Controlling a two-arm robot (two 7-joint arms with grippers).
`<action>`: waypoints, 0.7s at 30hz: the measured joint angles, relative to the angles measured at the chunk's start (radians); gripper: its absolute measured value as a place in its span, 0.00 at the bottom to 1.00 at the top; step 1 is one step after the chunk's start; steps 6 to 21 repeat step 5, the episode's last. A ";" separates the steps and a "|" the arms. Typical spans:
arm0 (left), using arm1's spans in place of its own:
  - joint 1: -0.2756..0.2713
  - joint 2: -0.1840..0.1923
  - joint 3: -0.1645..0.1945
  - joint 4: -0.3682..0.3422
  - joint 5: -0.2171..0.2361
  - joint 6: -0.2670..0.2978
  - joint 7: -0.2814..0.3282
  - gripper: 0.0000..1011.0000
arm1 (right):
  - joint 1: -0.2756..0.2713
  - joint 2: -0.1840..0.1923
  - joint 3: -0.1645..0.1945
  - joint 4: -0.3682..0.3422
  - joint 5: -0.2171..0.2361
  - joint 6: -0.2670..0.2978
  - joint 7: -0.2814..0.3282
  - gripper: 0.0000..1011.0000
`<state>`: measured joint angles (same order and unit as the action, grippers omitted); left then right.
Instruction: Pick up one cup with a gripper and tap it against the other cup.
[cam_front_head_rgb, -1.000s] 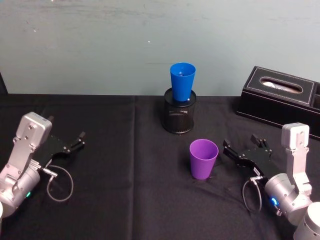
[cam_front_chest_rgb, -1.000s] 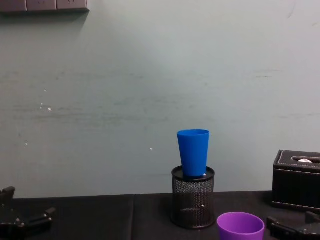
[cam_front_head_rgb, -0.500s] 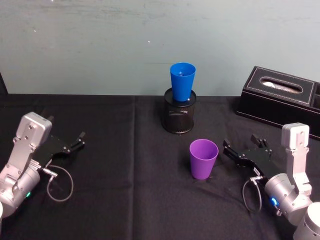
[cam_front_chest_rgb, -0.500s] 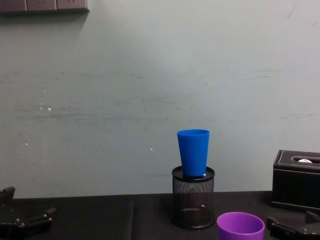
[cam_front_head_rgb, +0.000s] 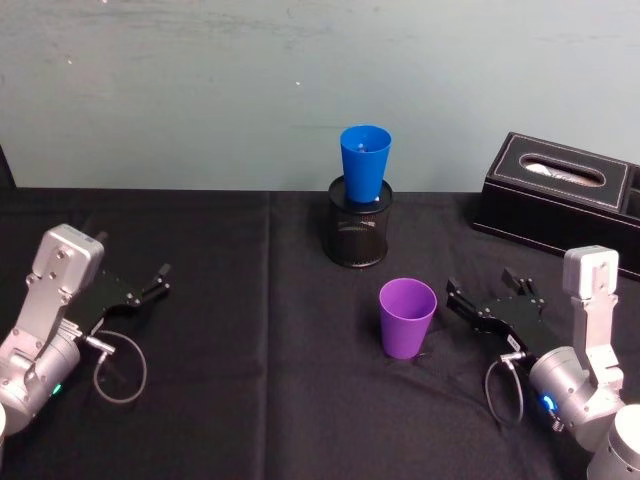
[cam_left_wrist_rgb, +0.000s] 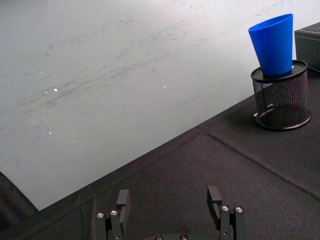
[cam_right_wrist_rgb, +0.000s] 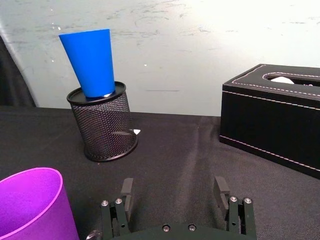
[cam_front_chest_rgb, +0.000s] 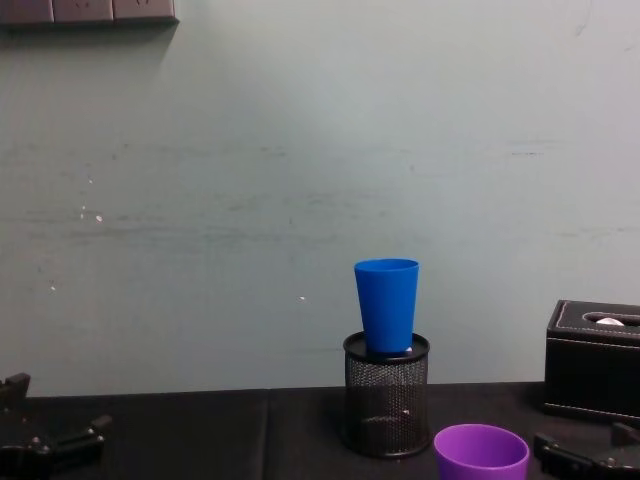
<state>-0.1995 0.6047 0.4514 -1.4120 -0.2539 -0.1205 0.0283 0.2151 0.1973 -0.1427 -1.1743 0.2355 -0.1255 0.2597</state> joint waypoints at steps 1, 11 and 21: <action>0.000 0.000 0.000 0.000 0.000 0.000 0.000 1.00 | 0.000 0.000 0.000 0.000 0.000 0.000 0.000 0.99; 0.000 0.000 0.000 0.000 0.000 0.000 0.000 1.00 | 0.000 0.000 0.000 0.000 0.000 0.000 0.000 0.99; 0.000 0.000 0.000 0.000 0.000 0.000 0.000 1.00 | 0.000 0.000 0.000 0.000 0.000 0.000 0.000 0.99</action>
